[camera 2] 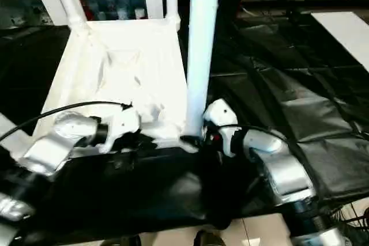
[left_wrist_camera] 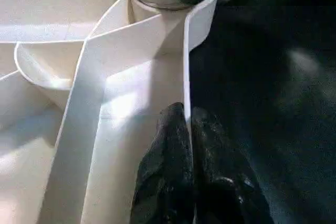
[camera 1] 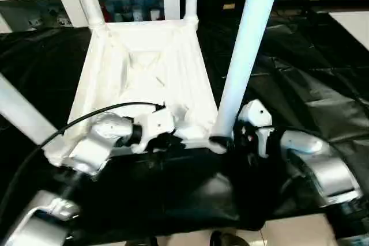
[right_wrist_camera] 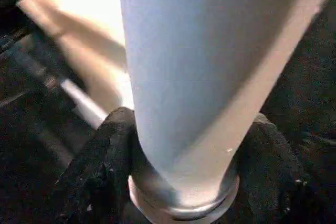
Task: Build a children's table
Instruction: Rotate leg to tighten
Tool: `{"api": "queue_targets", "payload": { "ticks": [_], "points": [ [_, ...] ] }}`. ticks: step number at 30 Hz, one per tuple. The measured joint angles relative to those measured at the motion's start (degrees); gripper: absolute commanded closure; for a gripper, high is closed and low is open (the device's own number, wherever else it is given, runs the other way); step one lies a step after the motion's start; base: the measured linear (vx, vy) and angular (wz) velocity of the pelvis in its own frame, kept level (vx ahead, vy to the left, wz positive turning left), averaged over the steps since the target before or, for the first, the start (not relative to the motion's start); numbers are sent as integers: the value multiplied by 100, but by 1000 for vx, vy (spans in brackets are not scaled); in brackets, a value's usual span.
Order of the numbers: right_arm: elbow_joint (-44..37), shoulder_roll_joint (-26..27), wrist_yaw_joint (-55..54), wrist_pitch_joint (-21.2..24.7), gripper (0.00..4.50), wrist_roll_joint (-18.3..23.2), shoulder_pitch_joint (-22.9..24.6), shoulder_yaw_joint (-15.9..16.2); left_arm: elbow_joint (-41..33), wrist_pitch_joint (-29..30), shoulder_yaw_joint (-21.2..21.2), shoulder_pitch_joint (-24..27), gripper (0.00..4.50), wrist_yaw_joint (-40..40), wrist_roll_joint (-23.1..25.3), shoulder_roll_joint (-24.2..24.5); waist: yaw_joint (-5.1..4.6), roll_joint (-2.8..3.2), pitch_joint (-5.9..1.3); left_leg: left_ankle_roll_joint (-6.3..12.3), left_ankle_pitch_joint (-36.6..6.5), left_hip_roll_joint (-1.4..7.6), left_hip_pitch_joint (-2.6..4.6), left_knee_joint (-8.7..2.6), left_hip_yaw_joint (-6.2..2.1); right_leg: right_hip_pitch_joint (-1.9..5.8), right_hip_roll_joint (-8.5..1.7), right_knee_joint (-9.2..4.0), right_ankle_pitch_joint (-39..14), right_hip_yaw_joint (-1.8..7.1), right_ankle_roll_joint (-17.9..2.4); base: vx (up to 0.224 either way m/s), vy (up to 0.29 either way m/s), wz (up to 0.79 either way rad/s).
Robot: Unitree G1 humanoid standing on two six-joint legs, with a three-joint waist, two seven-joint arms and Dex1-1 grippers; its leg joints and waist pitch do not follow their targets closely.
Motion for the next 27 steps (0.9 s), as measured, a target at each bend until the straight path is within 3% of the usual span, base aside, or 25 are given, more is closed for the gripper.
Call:
{"api": "queue_targets", "payload": {
  "ticks": [4, 8, 13, 17, 19, 21, 24, 27],
  "points": [
    [55, 574, -987, 220, 205, -241, -22, -193, 396, 106, 0, -237, 450, 440, 133, -387, 1, -4, 1, 0, 0, -8, 21, -9, -8, 22, -2, -5, -3, 0, 5, 0, 0, 0],
    [521, 1391, -2381, 354, 206, -510, -385, -558, 836, 316, 16, -548, 450, 1187, 321, -876, -15, -12, 5, 0, 0, -26, 22, -18, -22, 20, -15, -29, -10, -7, 17, 0, 0, 0],
    [1061, 1840, -3353, 251, 206, -677, -768, -755, 1197, 341, 5, -754, 450, 1679, 475, -1207, -29, -7, 5, 1, -1, -40, 23, -87, -40, 63, -22, -214, -14, -47, 22, 0, 0, 0],
    [1107, 1912, -3440, 204, 206, -747, -784, -795, 1213, 298, -16, -759, 450, 1693, 545, -1237, -40, -19, 5, 2, -2, -89, 23, -87, -38, 62, -64, -234, -14, -39, 22, 0, 0, 0],
    [1078, 1912, -3433, 199, 136, -764, -762, -795, 1200, 285, -38, -757, 450, 1692, 552, -1235, -37, -20, 5, 4, -2, -102, 23, -88, -38, 58, -74, -233, -14, -31, 22, 0, 0, 0],
    [998, 1923, -3383, 172, 134, -763, -687, -783, 1160, 287, -61, -744, 450, 1689, 559, -1219, -37, -21, 5, 4, -2, -102, 24, -88, -38, 56, -73, -232, -14, -30, 22, 0, 0, 0],
    [921, 1928, -3258, 146, 95, -750, -636, -734, 1080, 310, -54, -724, 450, 1653, 559, -1126, -47, -24, 10, 4, -2, -102, 22, -96, -40, 38, -73, -231, -14, -35, 22, 0, 0, 0],
    [736, 1658, -2896, 196, 82, -696, -567, -592, 1024, 285, -43, -722, 450, 1617, 559, -1057, -46, -31, 37, 4, -2, -102, 10, -106, -39, 8, -73, -232, -14, -36, 23, 0, 0, 0]
  ]
}}
